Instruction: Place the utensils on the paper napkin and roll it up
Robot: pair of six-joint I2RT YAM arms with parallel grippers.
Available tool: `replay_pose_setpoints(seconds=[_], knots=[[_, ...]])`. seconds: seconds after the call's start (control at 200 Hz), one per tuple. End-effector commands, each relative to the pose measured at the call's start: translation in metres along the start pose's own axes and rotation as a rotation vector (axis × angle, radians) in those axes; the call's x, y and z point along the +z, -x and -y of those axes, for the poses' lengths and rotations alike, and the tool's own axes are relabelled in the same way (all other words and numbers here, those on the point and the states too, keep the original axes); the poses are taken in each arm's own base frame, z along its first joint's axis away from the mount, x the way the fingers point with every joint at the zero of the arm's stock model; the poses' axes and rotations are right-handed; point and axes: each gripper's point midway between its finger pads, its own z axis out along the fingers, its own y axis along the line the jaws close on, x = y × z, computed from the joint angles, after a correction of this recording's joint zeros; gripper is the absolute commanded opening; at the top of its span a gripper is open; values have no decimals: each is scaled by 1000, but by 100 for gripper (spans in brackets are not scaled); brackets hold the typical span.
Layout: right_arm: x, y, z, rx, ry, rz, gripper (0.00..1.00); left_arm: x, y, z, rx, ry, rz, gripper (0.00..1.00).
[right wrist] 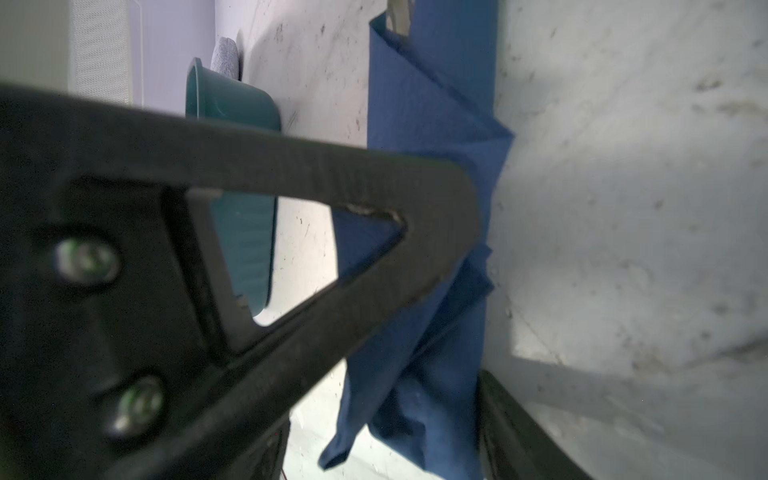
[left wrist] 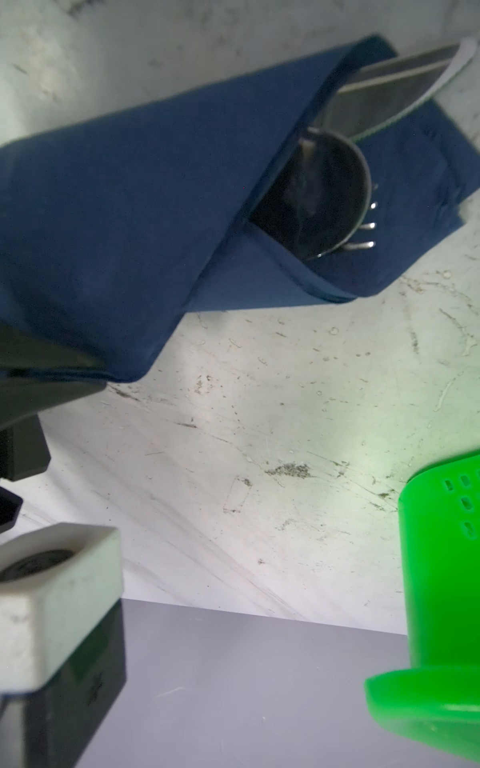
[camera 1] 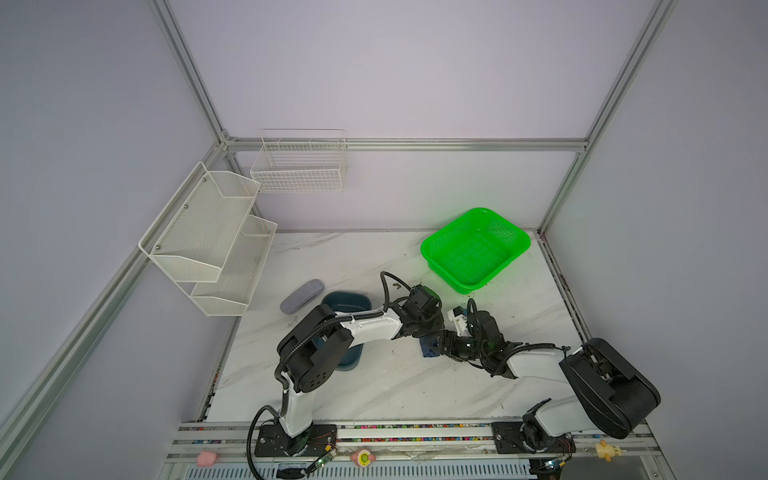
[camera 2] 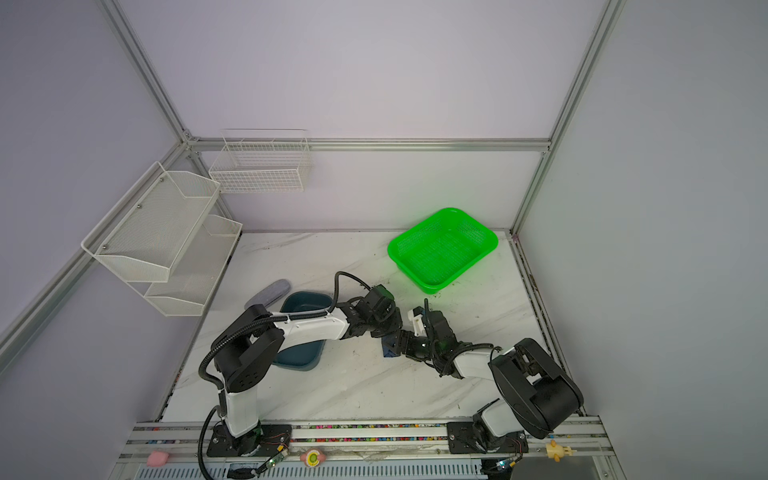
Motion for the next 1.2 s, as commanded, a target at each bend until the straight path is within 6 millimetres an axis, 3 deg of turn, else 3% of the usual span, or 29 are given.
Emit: replay_pose_setpoints(seconds=[0.0, 0.11, 0.205, 0.825, 1.195], knots=[[2, -4, 34, 53, -135, 14, 67, -8, 8, 39, 23, -94, 8, 7], [3, -3, 37, 80, -143, 25, 60, -7, 8, 39, 21, -94, 5, 7], [6, -5, 52, 124, -216, 17, 56, -6, 8, 40, 17, -94, 1, 7], [8, -24, 68, 204, -247, -41, 34, -5, 6, 40, 45, -76, -17, 8], [8, -28, 74, 211, -267, -55, 20, -30, 32, 41, 113, -27, 44, 19]])
